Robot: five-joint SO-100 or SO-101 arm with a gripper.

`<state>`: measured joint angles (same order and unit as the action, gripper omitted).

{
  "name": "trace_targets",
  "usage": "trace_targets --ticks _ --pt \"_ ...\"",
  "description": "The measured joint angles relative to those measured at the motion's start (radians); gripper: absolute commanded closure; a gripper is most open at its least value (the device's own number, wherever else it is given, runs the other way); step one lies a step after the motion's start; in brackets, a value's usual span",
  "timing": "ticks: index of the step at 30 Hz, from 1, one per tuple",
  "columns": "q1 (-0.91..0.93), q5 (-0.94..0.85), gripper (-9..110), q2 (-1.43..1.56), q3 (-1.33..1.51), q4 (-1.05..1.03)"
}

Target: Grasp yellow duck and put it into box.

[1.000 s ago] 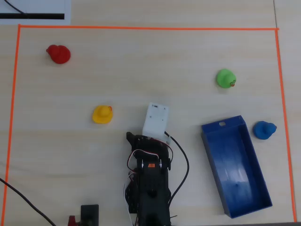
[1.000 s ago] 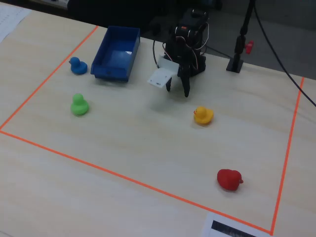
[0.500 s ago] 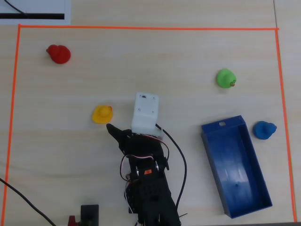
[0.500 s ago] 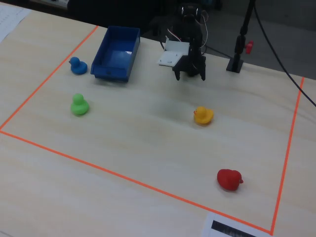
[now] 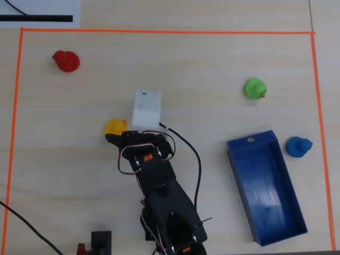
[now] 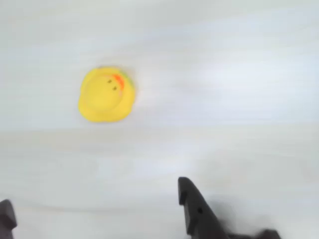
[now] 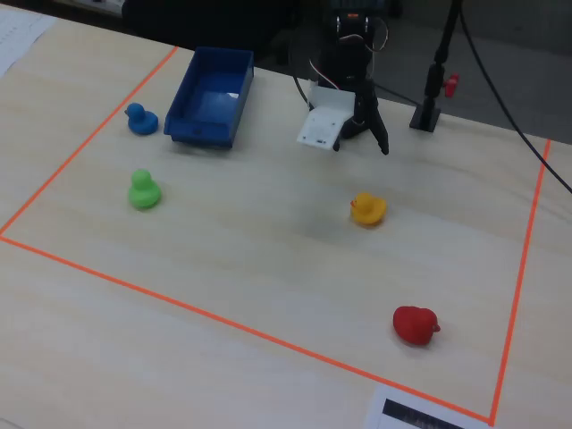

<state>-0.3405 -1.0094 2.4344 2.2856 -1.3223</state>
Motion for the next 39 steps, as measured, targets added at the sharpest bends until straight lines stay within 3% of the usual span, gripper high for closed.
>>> trace_targets --ticks 12,18,27,39 --pt "-0.195 0.187 58 -0.388 -0.072 0.175" --pt "-0.178 0.193 58 -0.479 -0.104 0.245" --pt "-0.012 0.112 58 -0.502 -0.144 0.287" --pt "-0.009 0.106 58 -0.515 -0.031 0.408"
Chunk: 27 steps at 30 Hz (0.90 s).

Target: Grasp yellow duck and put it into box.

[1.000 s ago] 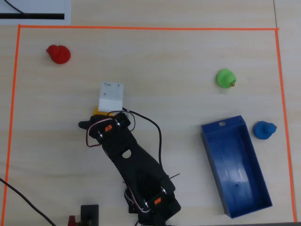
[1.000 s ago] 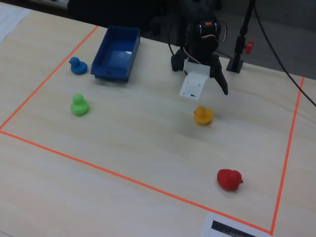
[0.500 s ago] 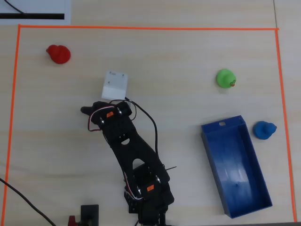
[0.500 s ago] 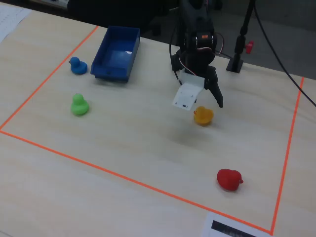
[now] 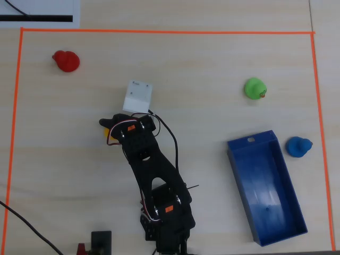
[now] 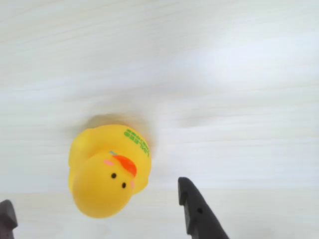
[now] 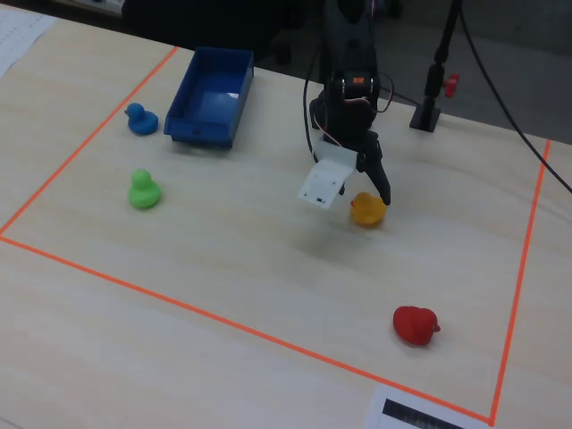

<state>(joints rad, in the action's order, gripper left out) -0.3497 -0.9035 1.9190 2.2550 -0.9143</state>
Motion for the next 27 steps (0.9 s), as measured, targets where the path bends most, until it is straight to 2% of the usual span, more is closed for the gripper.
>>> trace_targets --ticks 13,21,25,27 --pt "-0.012 0.025 63 -0.018 0.078 0.092" --pt "-0.064 0.06 84 -0.031 0.129 0.181" --pt "-0.066 0.067 101 -0.029 0.129 0.187" --pt "-0.066 0.067 101 -0.028 0.129 0.187"
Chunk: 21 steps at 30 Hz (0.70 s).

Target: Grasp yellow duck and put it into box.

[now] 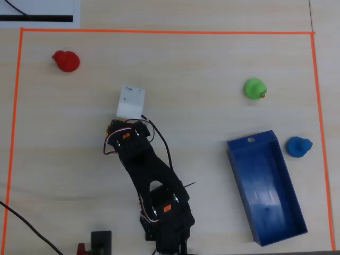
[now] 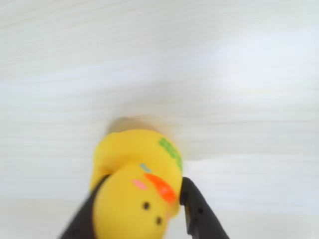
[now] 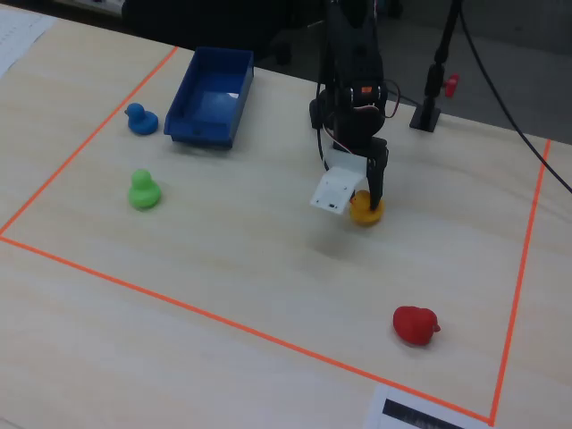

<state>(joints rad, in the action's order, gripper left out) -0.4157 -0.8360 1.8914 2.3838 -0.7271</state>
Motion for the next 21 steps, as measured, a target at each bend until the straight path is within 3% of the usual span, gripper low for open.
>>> trace_targets --ticks 6,10,15,21 --pt "0.015 0.008 101 0.02 0.0 -0.021" --pt "0.103 -0.021 101 0.052 -0.052 -0.152" --pt "0.348 -0.16 101 0.163 -0.229 -0.282" --pt "0.765 -0.385 101 0.279 -0.287 -0.166"
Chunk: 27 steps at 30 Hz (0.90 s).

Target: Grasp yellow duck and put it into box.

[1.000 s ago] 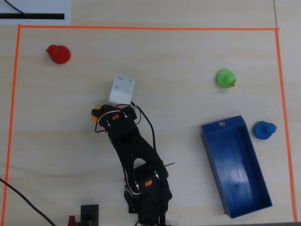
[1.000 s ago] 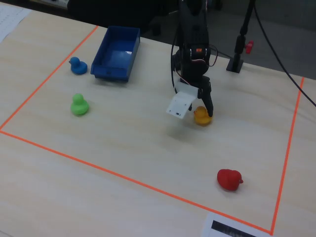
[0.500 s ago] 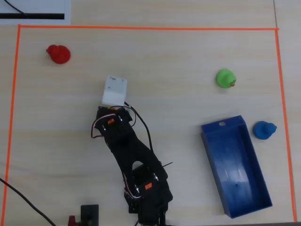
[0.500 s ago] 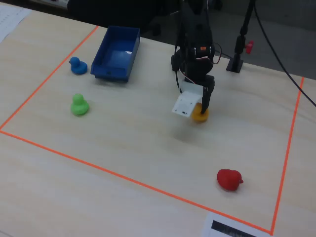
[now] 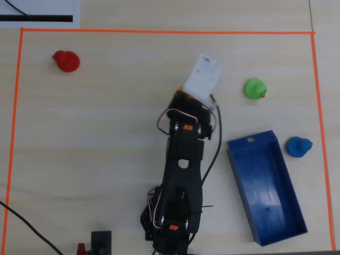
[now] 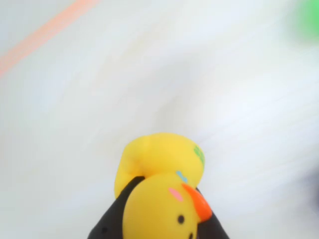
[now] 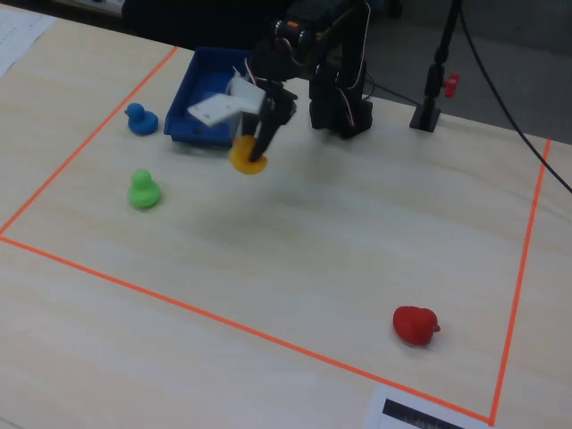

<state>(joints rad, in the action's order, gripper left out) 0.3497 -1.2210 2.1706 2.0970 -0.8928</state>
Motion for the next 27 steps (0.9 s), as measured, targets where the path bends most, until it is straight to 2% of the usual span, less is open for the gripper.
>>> trace_targets --ticks 6,12,18,27 --pt "0.391 -0.121 101 0.031 0.043 0.183" --pt "0.692 -0.172 101 0.026 0.044 0.222" --pt "0.828 -0.242 101 0.026 0.064 0.222" --pt "0.927 -0.394 101 0.026 0.17 0.209"
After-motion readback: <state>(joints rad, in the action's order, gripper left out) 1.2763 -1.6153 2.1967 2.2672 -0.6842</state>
